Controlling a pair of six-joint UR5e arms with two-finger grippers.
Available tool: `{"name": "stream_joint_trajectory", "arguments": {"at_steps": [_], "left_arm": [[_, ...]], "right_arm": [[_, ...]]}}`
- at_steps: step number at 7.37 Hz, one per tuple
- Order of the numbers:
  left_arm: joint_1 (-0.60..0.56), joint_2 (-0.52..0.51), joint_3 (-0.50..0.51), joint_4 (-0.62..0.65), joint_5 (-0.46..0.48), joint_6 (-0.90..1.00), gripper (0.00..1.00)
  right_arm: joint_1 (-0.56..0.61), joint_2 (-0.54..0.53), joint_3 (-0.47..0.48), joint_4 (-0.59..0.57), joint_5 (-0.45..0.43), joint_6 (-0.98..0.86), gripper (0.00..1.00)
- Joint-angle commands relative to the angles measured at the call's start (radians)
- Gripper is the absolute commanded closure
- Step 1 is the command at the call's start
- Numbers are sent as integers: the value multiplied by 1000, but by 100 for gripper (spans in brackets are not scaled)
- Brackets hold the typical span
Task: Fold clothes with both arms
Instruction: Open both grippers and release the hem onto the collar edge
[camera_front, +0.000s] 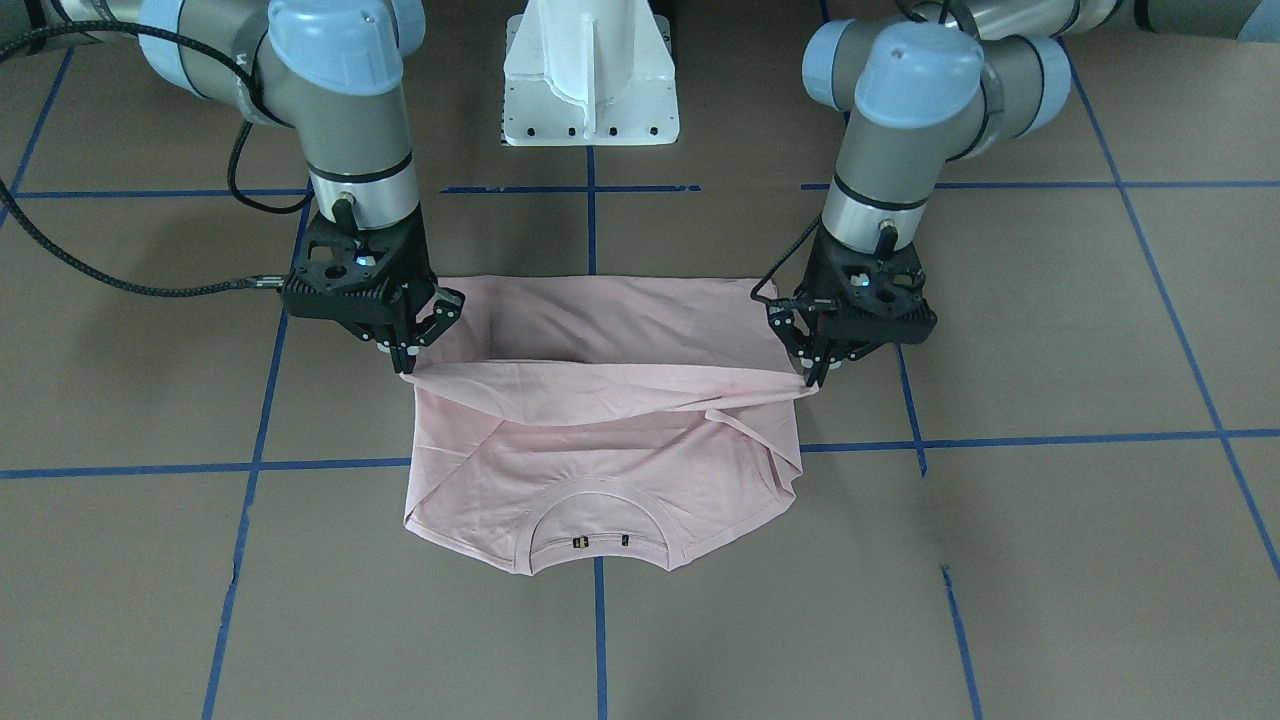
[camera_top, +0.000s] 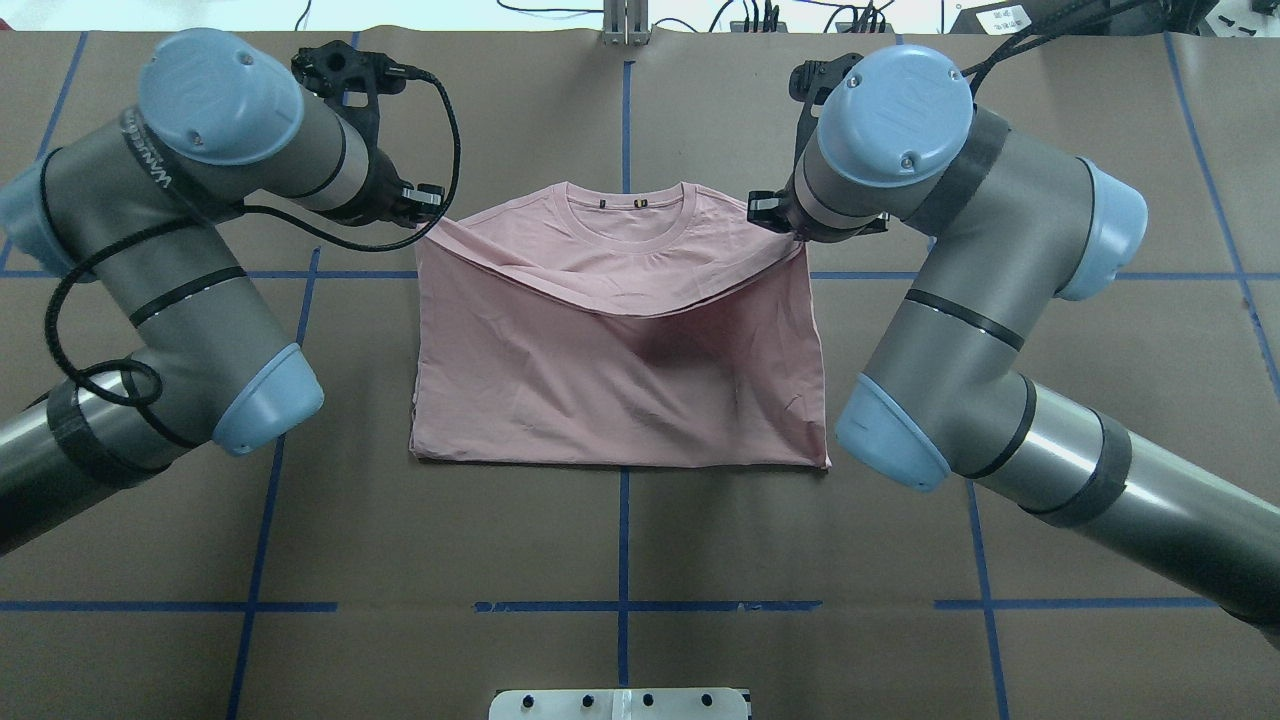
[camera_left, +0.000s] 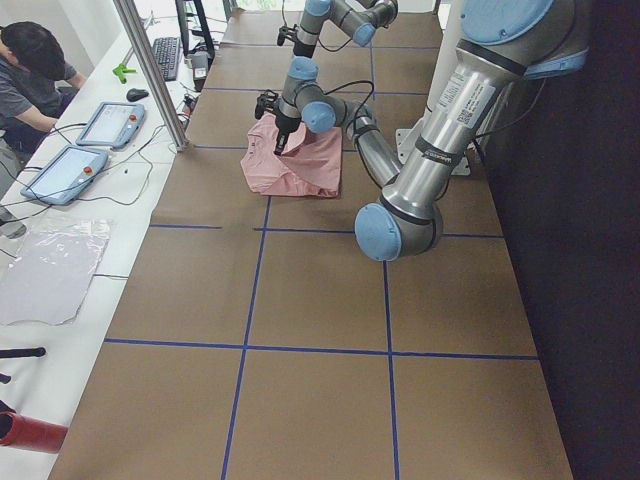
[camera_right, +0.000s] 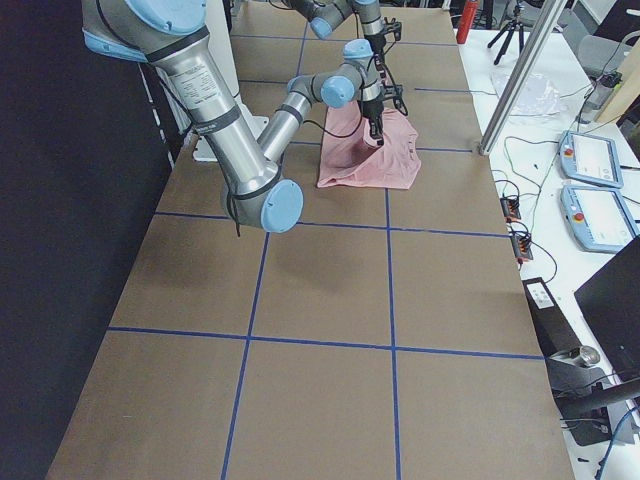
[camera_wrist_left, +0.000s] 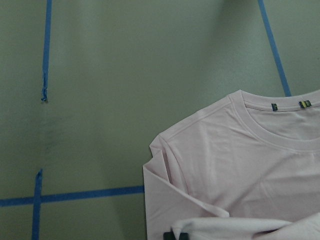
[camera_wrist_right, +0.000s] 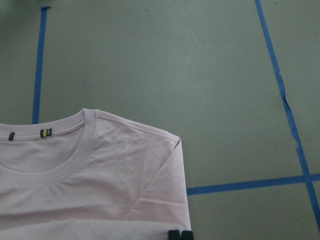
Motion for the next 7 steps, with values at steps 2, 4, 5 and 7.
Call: {"name": "stream_joint_trajectory", "arguments": {"at_steps": [2,4,5,7], "left_arm": [[-22,-48,238,-165,6,36,100],[-19,-53,347,-281,7,59,92],[-17,-39,349,-311,9,109,1],[-19,7,303,-398,15,136,0]], "right_arm": [[50,57,-324,274,0,-45,100],[54,60,-364,281,0,-65,92],[51,60,-375,286,-9,-67,1],[74,54,-363,305,12,-161,0]]}}
